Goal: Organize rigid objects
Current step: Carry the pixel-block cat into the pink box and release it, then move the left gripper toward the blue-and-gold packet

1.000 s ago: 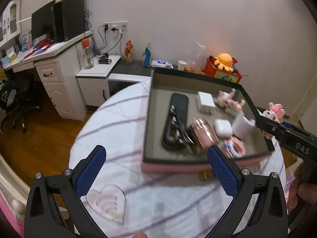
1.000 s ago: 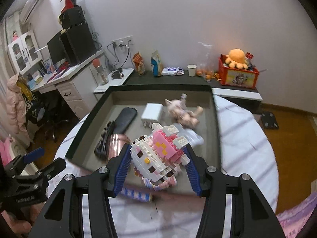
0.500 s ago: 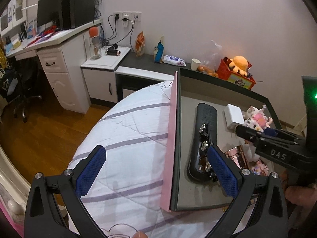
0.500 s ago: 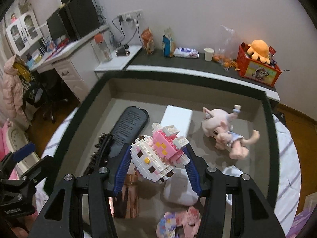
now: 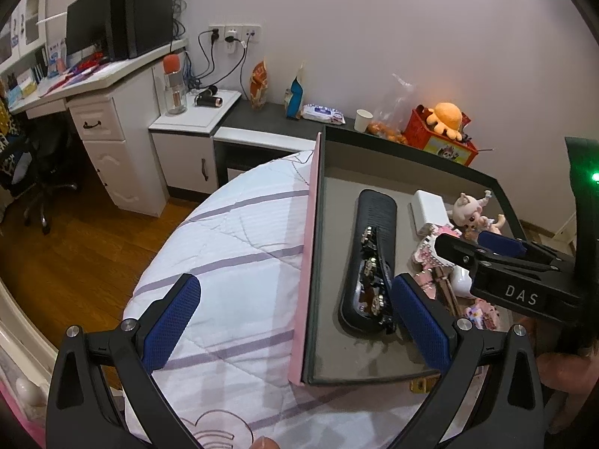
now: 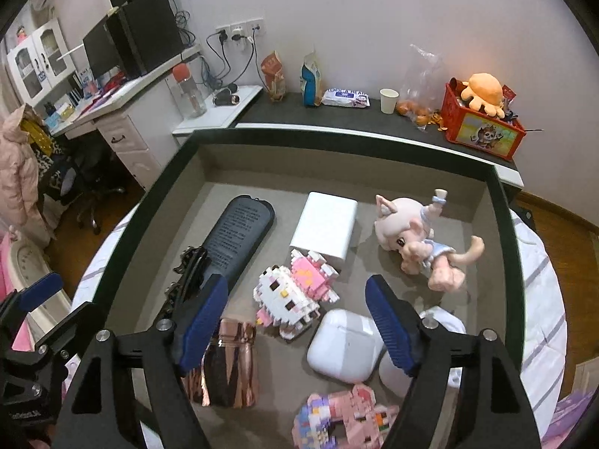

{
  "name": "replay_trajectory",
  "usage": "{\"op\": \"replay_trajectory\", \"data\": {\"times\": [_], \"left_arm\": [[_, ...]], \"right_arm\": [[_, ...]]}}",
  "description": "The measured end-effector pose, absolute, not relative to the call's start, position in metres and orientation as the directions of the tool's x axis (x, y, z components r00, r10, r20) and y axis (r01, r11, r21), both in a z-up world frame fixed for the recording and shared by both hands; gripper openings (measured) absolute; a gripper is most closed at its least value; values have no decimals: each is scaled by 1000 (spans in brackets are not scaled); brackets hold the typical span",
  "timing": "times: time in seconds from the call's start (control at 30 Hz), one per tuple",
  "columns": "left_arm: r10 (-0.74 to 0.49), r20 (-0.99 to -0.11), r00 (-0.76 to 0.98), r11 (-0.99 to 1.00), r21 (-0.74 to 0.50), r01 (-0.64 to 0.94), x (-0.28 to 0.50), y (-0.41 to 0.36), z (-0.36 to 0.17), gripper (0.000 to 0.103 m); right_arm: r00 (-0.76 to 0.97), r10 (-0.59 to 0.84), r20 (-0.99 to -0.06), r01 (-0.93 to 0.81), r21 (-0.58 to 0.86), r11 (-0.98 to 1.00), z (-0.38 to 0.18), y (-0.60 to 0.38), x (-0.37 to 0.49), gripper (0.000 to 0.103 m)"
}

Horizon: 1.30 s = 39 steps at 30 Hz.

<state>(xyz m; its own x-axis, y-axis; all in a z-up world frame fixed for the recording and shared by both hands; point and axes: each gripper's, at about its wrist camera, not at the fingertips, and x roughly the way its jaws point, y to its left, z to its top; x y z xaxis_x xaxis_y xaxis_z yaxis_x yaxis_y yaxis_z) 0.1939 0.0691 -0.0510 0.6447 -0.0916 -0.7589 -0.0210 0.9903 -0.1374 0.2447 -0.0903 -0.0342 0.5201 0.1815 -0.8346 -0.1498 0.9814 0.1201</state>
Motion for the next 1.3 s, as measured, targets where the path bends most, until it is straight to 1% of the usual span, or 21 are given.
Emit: {"op": "replay_trajectory", "data": {"times": [0.27, 0.43, 0.6, 0.9, 1.1, 1.3], "left_arm": [[-99, -728, 679, 992, -127, 9, 166, 56, -26, 103], [-116, -720, 684, 992, -121, 41, 142, 40, -18, 103], [-136, -737, 662, 991, -113, 78, 118, 20, -22, 103], [-127, -762, 635, 991, -69, 116, 74, -8, -30, 103], [-120, -782, 612, 990, -49, 132, 57, -25, -40, 103], [-135, -799, 586, 987, -54, 153, 60, -43, -52, 103]], "right_arm": [[598, 208, -774, -132, 161, 978, -1, -107, 207, 79], [624, 204, -755, -93, 187, 978, 8, -129, 170, 82], [625, 187, -758, -42, 206, 978, 3, -152, 127, 82], [614, 194, -765, 20, 261, 965, -17, -184, 68, 82], [598, 206, -775, 42, 287, 957, -31, -197, 46, 82], [603, 200, -772, 58, 292, 955, -34, -208, 40, 82]]}}
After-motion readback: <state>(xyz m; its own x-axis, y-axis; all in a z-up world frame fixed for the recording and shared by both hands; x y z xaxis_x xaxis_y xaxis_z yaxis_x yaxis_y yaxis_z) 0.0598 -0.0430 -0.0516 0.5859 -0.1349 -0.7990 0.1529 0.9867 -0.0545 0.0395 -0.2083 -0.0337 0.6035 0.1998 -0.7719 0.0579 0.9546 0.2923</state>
